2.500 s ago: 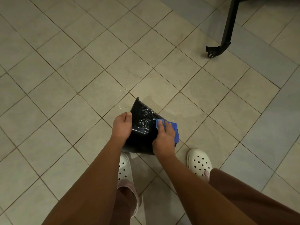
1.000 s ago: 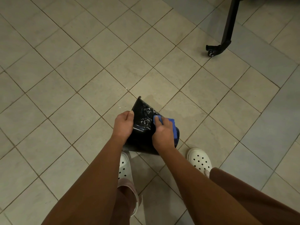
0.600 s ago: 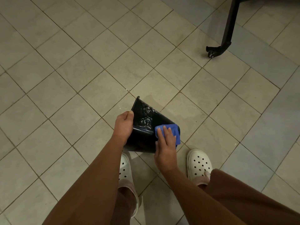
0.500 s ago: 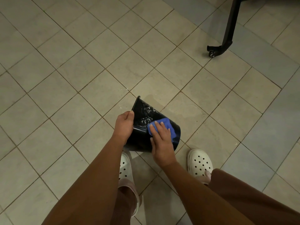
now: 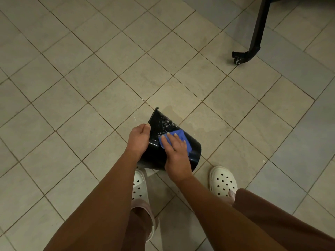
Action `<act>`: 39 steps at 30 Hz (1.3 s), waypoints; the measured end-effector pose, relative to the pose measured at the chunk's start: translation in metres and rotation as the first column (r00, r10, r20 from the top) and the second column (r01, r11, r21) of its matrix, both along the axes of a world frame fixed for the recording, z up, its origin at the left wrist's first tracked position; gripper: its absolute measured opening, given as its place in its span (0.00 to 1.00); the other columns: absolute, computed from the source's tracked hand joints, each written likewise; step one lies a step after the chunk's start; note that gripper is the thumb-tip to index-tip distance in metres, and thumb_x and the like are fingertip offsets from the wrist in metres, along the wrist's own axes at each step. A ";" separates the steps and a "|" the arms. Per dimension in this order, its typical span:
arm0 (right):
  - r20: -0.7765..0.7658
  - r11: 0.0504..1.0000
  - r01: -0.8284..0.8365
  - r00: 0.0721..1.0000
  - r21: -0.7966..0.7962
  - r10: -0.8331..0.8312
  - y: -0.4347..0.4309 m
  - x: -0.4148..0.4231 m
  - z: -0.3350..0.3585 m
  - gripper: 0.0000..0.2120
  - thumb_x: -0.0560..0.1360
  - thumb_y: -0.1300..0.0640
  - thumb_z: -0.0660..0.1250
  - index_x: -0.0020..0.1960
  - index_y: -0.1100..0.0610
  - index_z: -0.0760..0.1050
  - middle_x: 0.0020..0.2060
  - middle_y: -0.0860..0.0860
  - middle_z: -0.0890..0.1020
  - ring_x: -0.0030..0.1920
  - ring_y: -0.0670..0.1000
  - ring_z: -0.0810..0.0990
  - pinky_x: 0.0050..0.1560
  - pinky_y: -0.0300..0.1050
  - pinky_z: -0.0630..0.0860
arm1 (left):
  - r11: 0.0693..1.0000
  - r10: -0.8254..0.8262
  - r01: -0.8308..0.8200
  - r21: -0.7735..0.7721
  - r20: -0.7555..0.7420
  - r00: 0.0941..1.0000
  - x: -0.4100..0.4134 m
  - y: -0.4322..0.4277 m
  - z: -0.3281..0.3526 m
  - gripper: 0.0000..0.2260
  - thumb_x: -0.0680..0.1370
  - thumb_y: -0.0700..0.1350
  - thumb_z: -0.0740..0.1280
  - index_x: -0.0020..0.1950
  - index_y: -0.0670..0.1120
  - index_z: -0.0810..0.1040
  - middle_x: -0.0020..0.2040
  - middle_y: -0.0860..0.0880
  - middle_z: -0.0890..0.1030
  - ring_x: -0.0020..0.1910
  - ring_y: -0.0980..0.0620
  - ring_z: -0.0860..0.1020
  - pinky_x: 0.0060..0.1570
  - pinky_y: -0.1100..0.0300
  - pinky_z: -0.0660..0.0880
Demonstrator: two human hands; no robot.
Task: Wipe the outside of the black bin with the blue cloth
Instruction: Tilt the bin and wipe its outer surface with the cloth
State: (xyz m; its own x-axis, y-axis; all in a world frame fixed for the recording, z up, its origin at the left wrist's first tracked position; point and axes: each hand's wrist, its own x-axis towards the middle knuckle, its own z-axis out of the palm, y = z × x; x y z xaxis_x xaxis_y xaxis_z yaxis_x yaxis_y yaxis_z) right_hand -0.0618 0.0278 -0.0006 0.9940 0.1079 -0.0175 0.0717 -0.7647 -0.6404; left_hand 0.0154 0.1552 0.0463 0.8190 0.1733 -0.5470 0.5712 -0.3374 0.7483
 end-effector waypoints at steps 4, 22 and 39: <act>-0.110 0.994 0.076 0.990 -0.084 -0.085 -0.011 0.034 -0.002 0.32 0.71 0.69 0.64 0.73 0.56 0.61 0.70 0.57 0.65 0.73 0.58 0.58 0.70 0.62 0.58 | 1.000 0.026 -0.026 0.001 -0.006 1.000 0.000 -0.002 0.001 0.16 0.83 0.47 0.57 0.48 0.37 0.78 0.43 0.38 0.80 0.42 0.44 0.79 0.46 0.51 0.76; -0.097 0.985 0.169 0.980 -0.028 -0.171 0.014 0.018 0.008 0.31 0.74 0.68 0.62 0.74 0.58 0.57 0.74 0.58 0.59 0.75 0.58 0.50 0.73 0.61 0.50 | 0.957 0.200 -0.220 -0.187 -0.122 0.972 0.000 -0.004 0.008 0.13 0.81 0.43 0.60 0.48 0.35 0.80 0.42 0.39 0.81 0.41 0.43 0.80 0.47 0.51 0.76; -0.064 0.983 0.182 0.981 -0.011 -0.183 0.001 -0.012 0.004 0.34 0.68 0.73 0.67 0.71 0.58 0.64 0.71 0.57 0.65 0.73 0.58 0.57 0.71 0.63 0.55 | 0.963 0.164 -0.192 -0.191 -0.151 0.975 0.002 0.001 0.007 0.13 0.81 0.45 0.61 0.52 0.37 0.81 0.48 0.36 0.82 0.46 0.41 0.81 0.51 0.49 0.77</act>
State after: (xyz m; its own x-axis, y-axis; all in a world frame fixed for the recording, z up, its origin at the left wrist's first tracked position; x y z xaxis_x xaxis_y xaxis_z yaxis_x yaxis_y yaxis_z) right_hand -0.0740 0.0291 0.0035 0.9938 -0.0755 -0.0818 -0.1104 -0.7643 -0.6354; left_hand 0.0170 0.1558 0.0536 0.7030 0.1837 -0.6871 0.7065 -0.0697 0.7043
